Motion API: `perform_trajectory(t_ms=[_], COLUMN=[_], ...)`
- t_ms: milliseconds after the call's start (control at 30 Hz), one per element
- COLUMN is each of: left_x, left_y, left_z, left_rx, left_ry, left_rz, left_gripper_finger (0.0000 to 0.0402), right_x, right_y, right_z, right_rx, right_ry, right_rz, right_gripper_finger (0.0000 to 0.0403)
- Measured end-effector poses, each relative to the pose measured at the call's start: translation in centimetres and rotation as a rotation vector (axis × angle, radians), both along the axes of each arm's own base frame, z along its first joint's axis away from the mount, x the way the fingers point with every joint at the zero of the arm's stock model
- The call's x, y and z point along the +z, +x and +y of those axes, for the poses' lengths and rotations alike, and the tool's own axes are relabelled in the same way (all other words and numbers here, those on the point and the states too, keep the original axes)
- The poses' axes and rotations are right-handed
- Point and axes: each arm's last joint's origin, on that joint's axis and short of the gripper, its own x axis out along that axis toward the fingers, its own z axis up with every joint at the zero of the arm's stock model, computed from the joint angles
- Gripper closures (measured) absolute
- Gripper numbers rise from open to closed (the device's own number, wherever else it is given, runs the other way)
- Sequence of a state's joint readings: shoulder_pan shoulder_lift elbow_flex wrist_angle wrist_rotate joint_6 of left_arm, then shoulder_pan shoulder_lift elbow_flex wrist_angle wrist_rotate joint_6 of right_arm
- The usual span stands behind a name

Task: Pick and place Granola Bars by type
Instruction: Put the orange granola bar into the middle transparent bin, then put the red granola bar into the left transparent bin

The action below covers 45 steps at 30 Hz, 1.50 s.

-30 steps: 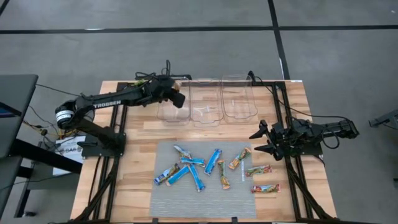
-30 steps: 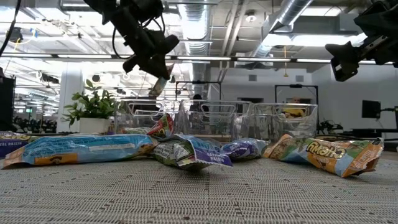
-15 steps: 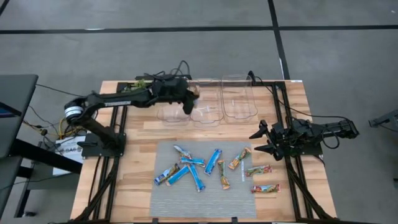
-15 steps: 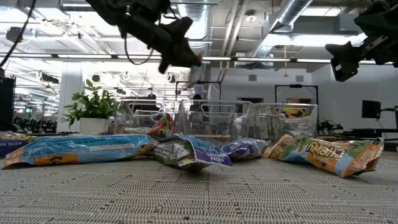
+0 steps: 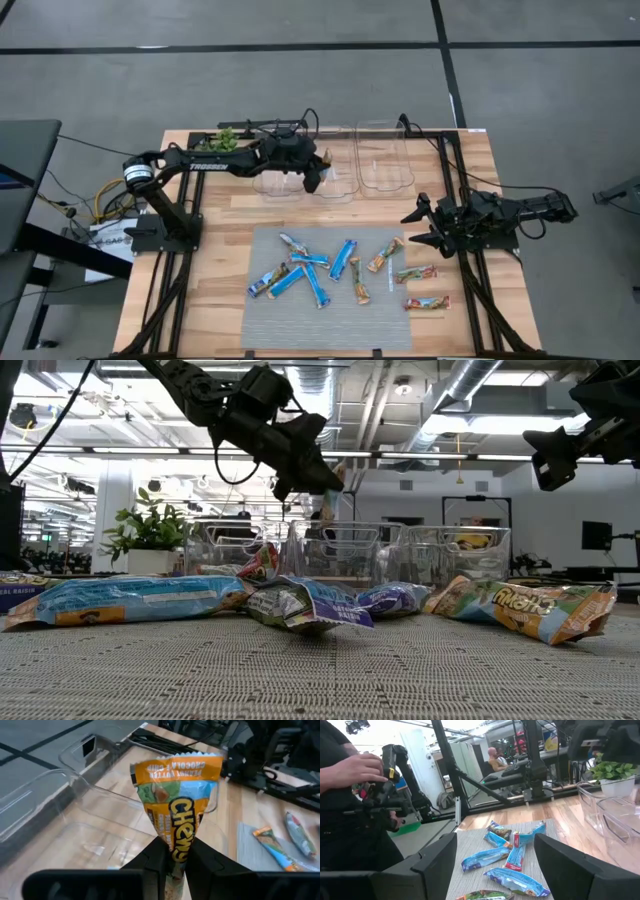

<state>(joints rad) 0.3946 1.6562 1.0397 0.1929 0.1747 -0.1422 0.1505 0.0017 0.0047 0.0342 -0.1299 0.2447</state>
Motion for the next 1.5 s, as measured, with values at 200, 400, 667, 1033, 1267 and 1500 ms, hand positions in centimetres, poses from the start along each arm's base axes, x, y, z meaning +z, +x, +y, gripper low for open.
perform_trajectory(t_ms=[200, 400, 667, 1033, 1267, 1500], left_x=[-0.3, -0.2, -0.2, 2.5, 5.5, 5.7], left_y=[-0.1, -0.1, -0.1, 0.6, 1.5, 1.2], left_z=[-0.1, -0.1, -0.1, -1.8, -6.8, -13.3], left_rx=[-0.005, -0.005, -0.006, -0.073, -0.28, -0.529], left_ry=[-0.012, -0.002, 0.0, 0.045, 0.145, 0.203], left_rz=[0.029, 0.026, 0.029, 0.015, 0.125, 0.296], left_gripper_finger=[0.0289, 0.0248, 0.0241, 0.0241, 0.0242, 0.0242], right_x=[0.0, 0.0, 0.0, 0.0, 0.0, 0.0], right_y=[0.0, 0.0, 0.0, 0.0, 0.0, 0.0], right_z=[0.0, 0.0, 0.0, 0.0, 0.0, 0.0], right_rx=[0.0, 0.0, 0.0, 0.0, 0.0, 0.0], right_ry=[0.0, 0.0, 0.0, 0.0, 0.0, 0.0], right_rz=[0.0, 0.0, 0.0, 0.0, 0.0, 0.0], right_gripper_finger=[0.0143, 0.0143, 0.0143, 0.0143, 0.0143, 0.0143])
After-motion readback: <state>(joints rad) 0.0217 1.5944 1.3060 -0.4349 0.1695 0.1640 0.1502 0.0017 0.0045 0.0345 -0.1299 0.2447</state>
